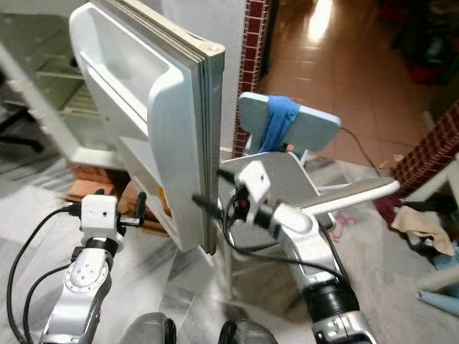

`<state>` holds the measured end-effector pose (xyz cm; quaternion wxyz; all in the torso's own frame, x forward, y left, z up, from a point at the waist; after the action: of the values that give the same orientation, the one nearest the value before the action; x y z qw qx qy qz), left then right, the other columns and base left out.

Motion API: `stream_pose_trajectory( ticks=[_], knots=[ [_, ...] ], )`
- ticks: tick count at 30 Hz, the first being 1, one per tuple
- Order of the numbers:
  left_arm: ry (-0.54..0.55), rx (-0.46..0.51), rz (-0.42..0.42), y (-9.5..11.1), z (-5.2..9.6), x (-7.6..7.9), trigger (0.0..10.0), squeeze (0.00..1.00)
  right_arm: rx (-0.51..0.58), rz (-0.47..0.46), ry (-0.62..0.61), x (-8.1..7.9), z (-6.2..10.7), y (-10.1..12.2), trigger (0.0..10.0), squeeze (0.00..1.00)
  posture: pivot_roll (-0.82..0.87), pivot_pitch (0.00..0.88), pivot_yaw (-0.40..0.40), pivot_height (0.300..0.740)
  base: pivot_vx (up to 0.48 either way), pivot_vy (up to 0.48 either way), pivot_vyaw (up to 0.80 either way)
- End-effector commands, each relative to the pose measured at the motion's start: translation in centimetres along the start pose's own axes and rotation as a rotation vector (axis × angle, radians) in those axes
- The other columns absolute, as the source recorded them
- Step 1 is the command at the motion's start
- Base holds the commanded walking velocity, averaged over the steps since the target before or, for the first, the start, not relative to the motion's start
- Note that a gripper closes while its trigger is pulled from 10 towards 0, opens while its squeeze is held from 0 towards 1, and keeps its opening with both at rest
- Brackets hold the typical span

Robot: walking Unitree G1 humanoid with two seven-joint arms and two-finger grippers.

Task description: Restocking fridge

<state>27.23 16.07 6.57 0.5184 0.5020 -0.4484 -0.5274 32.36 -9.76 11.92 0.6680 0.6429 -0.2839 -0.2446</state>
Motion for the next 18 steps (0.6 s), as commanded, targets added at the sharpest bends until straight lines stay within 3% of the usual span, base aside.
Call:
stream_pose_trajectory(
  ticks=[1,6,8,10,12,15,16,18],
  knots=[
    [0.052,-0.004,0.009,0.2,0.1,-0.8,10.0,0.0,0.033,0.016,-0.122,1.7,-0.1,0.8,10.0,0.0,0.12,0.092,-0.011,0.74,0.0,0.0,0.0],
    [0.087,-0.076,0.101,-0.6,0.2,-1.1,10.0,0.0,0.084,0.018,-0.208,2.6,-0.6,1.9,10.0,0.0,0.12,0.092,-0.01,0.74,0.0,0.0,0.0],
    [0.018,-0.146,0.189,-1.4,0.4,0.0,10.0,0.0,0.123,-0.008,-0.242,2.8,-1.3,2.8,10.0,0.0,0.12,0.092,-0.011,0.74,0.0,0.0,0.0],
    [-0.052,-0.264,0.185,-3.1,0.9,1.3,10.0,0.0,0.166,-0.043,-0.242,2.5,-2.0,3.9,10.0,0.0,0.13,0.09,-0.013,0.74,0.0,0.0,0.0],
    [-0.121,-0.308,0.195,-3.7,1.3,2.4,10.0,0.0,0.229,-0.117,-0.153,1.2,-2.8,5.5,10.0,0.0,0.12,0.088,-0.013,0.74,0.0,0.0,0.0],
    [-0.133,-0.344,0.185,-4.1,1.4,2.6,10.0,0.0,0.274,-0.162,-0.072,0.0,-3.0,6.7,10.0,0.0,0.13,0.087,-0.014,0.74,0.0,0.0,0.0],
    [-0.14,-0.361,0.174,-4.3,1.4,2.7,10.0,0.0,0.349,-0.23,0.037,-1.5,-3.0,8.8,10.0,0.0,0.12,0.088,-0.015,0.74,0.0,0.0,0.0],
    [-0.144,-0.387,0.166,-4.6,1.5,2.8,10.0,0.0,0.443,-0.319,0.152,-3.0,-2.7,11.7,10.0,0.0,0.12,0.087,-0.016,0.74,0.0,0.0,0.0]
  ],
)
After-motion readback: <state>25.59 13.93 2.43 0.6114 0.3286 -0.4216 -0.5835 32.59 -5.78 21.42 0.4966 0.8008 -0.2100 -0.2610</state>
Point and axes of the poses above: a point about 5 cm out from each wrist's last joint towards the gripper, its own z axis pointing back from the gripper into the wrist, its own y axis along the axis of the wrist's last joint, x = y × z, the point moved 3 cm from there along -z, pointing out of the wrist towards the gripper, and after that the axes turned 4 degrees about z, right-handed, at the moved point
